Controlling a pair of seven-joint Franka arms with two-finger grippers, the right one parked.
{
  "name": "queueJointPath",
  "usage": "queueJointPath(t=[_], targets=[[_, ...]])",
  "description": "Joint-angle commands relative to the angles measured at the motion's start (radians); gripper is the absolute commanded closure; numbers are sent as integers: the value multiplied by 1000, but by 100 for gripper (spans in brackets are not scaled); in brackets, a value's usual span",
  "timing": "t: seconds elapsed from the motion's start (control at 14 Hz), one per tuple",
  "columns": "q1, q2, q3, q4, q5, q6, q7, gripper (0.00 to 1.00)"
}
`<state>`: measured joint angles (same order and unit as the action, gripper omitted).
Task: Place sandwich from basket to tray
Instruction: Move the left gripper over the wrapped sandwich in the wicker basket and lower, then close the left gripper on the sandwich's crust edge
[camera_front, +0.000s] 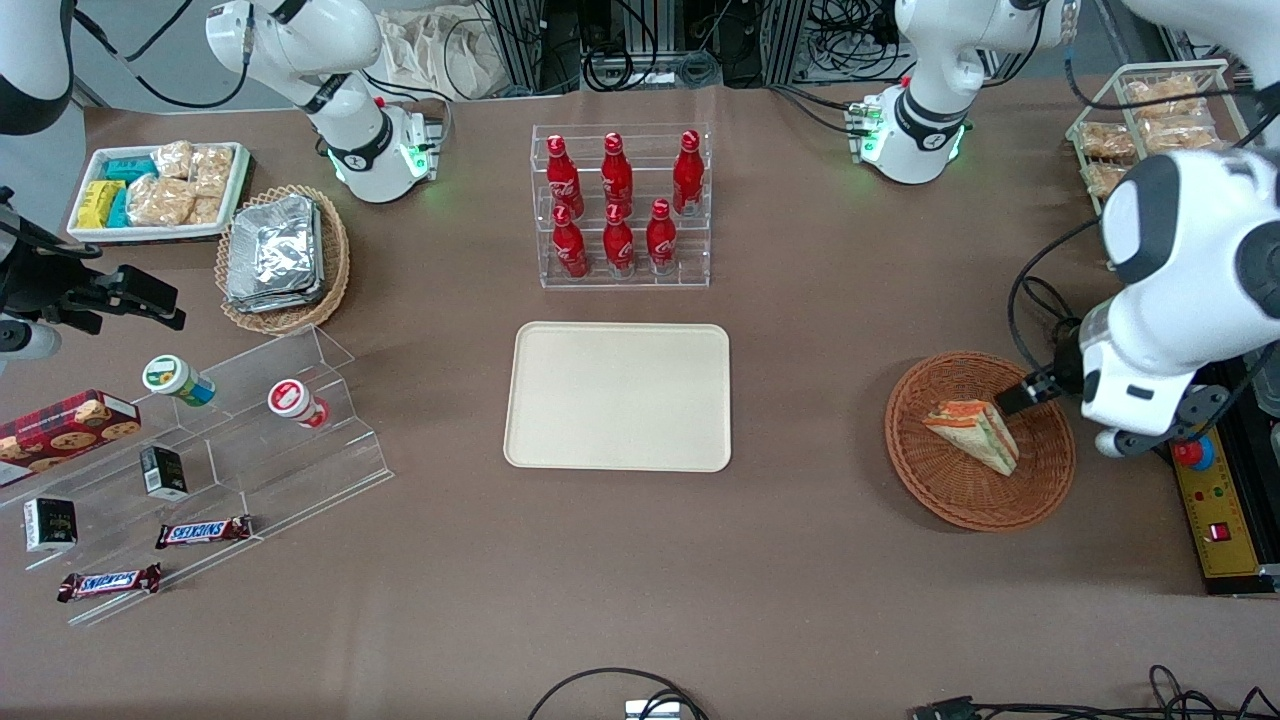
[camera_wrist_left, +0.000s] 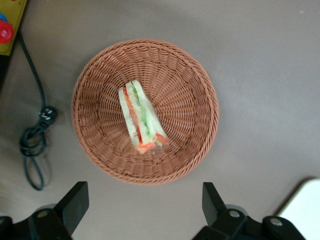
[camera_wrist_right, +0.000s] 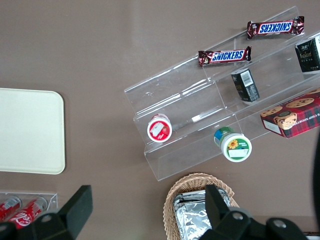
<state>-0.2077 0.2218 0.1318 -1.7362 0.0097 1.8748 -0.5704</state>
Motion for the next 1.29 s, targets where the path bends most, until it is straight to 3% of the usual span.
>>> queueJointPath(t=[0.0,0.29,1.0,1.07,1.21], targets=[[7,22,-1,-100,15,145,-106,0],[7,85,11,-215,15,318,-183,0],[7,163,31,-293,10,477,-224,1],[7,165,29,-293,9,483,-227,9],[7,165,29,-295,10,478,-221,46]])
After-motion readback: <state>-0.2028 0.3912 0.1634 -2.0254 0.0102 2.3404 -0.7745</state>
